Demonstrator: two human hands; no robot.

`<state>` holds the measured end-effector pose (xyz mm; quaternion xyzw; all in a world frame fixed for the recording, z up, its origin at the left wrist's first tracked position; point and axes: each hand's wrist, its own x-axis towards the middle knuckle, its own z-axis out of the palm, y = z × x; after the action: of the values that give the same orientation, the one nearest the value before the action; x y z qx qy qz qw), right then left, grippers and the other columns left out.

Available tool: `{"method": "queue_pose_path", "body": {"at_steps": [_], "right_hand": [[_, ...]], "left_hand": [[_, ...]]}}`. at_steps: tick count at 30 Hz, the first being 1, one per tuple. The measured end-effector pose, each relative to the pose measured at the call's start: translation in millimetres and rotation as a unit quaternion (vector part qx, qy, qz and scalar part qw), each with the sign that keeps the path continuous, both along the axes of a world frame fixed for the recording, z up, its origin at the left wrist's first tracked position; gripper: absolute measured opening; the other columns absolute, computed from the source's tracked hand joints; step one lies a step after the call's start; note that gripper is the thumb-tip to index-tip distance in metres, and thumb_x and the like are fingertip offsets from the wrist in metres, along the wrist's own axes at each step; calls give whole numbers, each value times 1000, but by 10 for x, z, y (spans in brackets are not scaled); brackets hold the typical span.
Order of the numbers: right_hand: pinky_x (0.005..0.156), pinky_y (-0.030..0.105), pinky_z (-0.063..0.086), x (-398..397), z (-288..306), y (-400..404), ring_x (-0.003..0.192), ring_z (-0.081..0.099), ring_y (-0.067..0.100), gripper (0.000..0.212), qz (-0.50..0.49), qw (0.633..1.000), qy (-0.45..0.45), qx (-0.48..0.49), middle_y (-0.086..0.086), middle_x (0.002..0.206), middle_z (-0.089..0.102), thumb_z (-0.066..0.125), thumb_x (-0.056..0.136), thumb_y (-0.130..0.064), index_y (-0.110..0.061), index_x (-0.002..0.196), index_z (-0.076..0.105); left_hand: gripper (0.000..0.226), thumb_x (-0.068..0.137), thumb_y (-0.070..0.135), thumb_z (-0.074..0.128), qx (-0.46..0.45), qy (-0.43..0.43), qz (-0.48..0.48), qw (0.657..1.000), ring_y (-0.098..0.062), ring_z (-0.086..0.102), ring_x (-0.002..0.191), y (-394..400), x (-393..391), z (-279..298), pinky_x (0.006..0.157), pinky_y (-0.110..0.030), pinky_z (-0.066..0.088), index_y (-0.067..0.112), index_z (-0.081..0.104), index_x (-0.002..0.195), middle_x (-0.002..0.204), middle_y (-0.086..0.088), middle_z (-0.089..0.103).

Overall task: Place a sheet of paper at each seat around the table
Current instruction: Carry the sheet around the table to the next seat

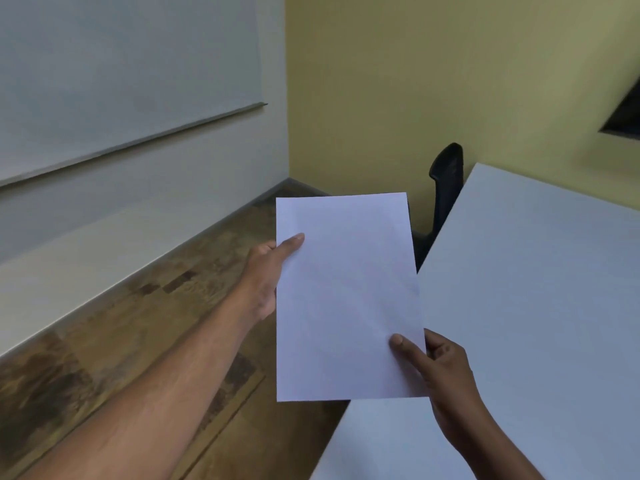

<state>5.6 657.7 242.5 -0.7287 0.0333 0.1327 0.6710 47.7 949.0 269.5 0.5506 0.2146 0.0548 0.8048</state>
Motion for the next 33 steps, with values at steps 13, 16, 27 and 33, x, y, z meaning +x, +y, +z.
{"method": "queue_pose_path", "body": {"at_steps": [13, 16, 27, 33], "right_hand": [[88, 44, 61, -138, 287, 1734, 97, 81, 25, 20, -150, 988, -10, 15, 2, 103, 85, 80, 90, -22, -16, 108, 83], [83, 40, 59, -8, 368, 1883, 95, 81, 24, 19, -184, 982, -23, 20, 3, 102, 85, 79, 91, -21, -14, 108, 83], [91, 50, 61, 1206, 275, 2307, 91, 81, 35, 16, -304, 950, -30, 68, 11, 99, 84, 82, 85, -20, -14, 99, 86], [95, 50, 61, 2102, 275, 2360, 95, 81, 34, 17, -356, 933, -29, 37, 8, 96, 85, 87, 82, -16, -13, 99, 86]], "left_hand": [[34, 102, 23, 74, -20, -30, -139, 990, -34, 80, 89, 1448, 662, 292, 81, -45, 66, -7, 74, 118, 111, -22, 81], [22, 103, 21, 72, -13, -39, -171, 984, -30, 80, 80, 1505, 963, 370, 75, -40, 66, 0, 77, 104, 105, -21, 82], [33, 103, 22, 71, -7, -58, -286, 956, -36, 79, 96, 1531, 2697, 484, 83, -44, 66, -6, 75, 120, 114, -23, 81], [40, 101, 28, 75, 30, -53, -337, 940, -42, 78, 106, 1480, 3762, 526, 99, -57, 61, -7, 75, 120, 116, -24, 80]]}}
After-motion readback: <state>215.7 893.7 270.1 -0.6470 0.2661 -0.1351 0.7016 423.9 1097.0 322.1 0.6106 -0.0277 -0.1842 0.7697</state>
